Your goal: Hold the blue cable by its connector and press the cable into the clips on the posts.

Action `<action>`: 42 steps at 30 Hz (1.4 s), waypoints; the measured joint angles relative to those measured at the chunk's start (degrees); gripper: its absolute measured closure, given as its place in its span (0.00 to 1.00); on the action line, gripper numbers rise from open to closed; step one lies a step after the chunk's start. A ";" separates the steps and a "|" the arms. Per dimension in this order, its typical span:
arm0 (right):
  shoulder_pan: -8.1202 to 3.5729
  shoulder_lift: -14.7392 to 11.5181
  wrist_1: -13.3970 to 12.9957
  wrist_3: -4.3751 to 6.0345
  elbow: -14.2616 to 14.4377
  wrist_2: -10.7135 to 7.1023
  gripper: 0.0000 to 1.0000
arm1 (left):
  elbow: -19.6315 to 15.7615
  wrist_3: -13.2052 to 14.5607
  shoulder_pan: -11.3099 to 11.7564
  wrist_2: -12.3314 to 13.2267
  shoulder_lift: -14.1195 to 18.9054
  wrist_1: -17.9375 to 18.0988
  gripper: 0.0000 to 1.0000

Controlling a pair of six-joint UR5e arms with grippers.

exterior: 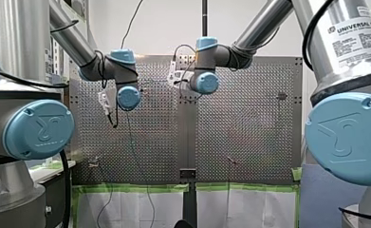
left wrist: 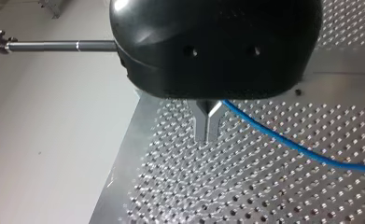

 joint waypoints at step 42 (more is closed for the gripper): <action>1.20 0.26 7.41 -0.71 -8.98 -5.18 1.00 | 7.89 -7.00 9.09 0.71 5.37 -10.78 1.00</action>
